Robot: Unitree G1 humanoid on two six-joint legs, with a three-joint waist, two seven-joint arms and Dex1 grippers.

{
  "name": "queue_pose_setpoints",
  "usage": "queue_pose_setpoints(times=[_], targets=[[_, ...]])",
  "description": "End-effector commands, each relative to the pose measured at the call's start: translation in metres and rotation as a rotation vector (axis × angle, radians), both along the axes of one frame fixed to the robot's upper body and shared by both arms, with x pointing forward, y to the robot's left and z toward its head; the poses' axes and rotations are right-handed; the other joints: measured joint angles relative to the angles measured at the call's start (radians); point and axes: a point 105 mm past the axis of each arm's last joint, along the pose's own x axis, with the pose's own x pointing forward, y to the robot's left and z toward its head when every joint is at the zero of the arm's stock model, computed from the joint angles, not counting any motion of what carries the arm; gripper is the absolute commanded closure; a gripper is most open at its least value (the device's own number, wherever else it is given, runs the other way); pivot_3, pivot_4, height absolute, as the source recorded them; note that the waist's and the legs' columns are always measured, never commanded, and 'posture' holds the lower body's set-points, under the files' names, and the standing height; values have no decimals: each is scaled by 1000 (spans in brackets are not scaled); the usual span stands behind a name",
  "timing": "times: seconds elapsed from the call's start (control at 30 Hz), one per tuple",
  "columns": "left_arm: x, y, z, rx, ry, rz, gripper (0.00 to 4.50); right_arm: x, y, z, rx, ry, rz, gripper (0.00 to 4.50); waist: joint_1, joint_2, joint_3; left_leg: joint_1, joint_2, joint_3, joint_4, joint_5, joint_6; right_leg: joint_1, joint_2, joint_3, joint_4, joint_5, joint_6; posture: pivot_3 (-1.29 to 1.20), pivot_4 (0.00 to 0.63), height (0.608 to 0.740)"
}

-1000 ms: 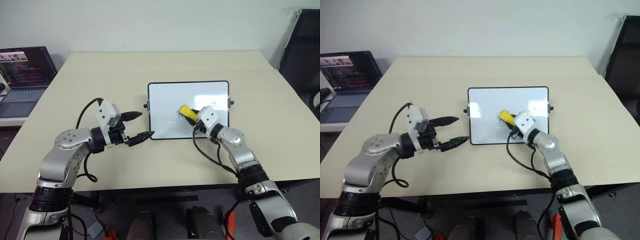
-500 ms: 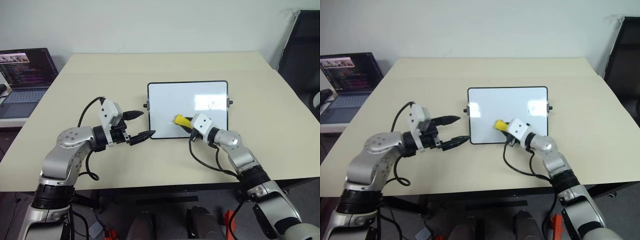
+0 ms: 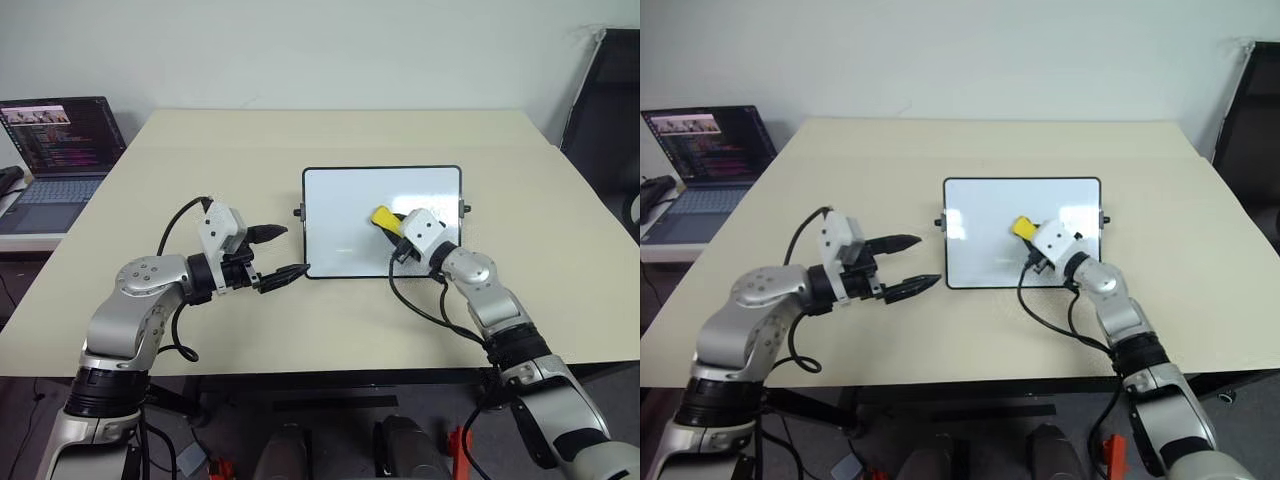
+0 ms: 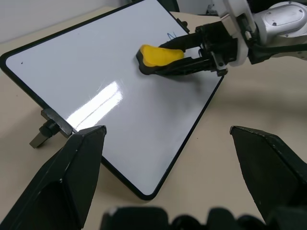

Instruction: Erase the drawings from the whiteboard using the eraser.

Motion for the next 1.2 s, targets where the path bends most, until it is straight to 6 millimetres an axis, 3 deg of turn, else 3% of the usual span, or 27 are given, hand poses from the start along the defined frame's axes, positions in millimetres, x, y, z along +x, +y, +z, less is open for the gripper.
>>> queue_pose_setpoints(times=[0.03,0.1,0.2,0.37,0.47,0.53,0.67,1.2], targets=[[-1,-5,16,-8,-64,-29,0,-18,2,25,143,26,113,3380,-1,0,1,-1,0,0,-1,0,0,-1,0,0,-1,0,0,0,150,740],[-1,-6,22,-23,-74,-36,0,-28,-8,56,221,13,158,3380,-1,2,2,-7,0,-1,-1,0,0,-6,0,-1,-1,0,0,0,150,740],[-2,-5,26,-19,-83,-43,0,-46,-46,84,170,55,177,3380,4,4,3,-22,-1,-1,1,0,0,-20,0,0,1,5,8,0,150,740],[1,-4,30,-4,-94,-46,0,-61,-110,92,-25,133,70,3380,20,3,3,-24,1,-2,-2,-1,1,-19,1,-4,-9,4,8,0,150,740],[5,1,31,26,-101,-41,0,-69,-161,94,-160,171,-60,3380,20,3,3,-24,0,0,-2,-2,0,-19,0,-3,-10,4,8,0,150,740],[7,3,32,39,-103,-42,0,-72,-180,93,-231,186,-109,3380,19,3,3,-25,-1,1,-2,-2,0,-19,-1,-2,-11,4,9,0,150,740],[8,5,33,55,-107,-50,0,-74,-188,95,-249,182,-129,3380,8,3,3,-23,0,2,-2,-2,0,-19,0,-1,-10,4,9,0,150,740],[6,3,38,75,-124,-60,0,-72,-183,95,-244,176,-98,3380,10,3,3,-24,0,2,-1,-2,0,-19,-1,0,-10,4,10,0,150,740]])
